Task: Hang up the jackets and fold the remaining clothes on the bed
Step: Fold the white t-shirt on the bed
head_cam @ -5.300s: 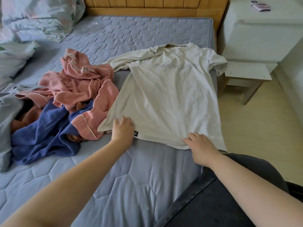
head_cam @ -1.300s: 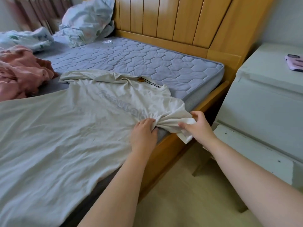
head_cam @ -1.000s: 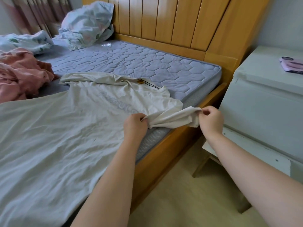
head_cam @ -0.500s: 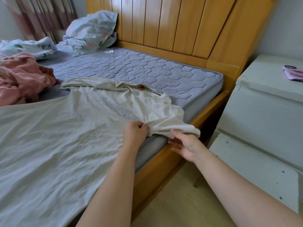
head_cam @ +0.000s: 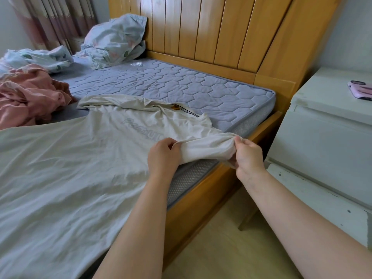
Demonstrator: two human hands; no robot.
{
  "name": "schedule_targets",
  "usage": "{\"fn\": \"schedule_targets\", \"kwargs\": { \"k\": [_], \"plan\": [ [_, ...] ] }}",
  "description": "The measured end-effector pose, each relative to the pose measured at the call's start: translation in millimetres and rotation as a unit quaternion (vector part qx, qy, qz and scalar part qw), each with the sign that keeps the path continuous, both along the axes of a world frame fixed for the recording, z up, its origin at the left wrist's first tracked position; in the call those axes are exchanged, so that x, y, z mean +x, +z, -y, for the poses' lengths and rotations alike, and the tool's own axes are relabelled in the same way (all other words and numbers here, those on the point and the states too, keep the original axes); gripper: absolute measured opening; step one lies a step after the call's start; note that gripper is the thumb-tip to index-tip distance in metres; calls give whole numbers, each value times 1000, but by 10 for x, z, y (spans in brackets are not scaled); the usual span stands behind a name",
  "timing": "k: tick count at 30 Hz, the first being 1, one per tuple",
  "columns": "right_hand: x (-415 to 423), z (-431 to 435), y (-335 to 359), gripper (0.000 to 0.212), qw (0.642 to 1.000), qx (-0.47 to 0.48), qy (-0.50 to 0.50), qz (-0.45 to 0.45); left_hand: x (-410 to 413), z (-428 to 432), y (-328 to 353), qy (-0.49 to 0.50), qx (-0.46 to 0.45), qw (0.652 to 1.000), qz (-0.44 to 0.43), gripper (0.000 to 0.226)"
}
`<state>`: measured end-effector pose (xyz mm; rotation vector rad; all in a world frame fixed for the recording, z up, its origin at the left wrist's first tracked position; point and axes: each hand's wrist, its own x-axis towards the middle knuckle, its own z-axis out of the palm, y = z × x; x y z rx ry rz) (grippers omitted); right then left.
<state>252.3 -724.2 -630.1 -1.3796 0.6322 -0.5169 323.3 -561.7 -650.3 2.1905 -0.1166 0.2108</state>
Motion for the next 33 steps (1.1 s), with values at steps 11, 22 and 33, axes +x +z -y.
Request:
{"fn": "schedule_targets", "kwargs": {
  "k": [11, 22, 33],
  "plan": [
    [-238, 340, -302, 25, 759, -247, 395, -455, 43, 109, 33, -85, 121, 988, -50, 21],
    [196, 470, -471, 28, 944, -105, 174, -261, -1, 242, -51, -107, 138, 985, -8, 19],
    [-40, 782, -401, 48, 951, -97, 143, -256, -569, 229, -391, -289, 258, 863, 326, 29]
  ]
}}
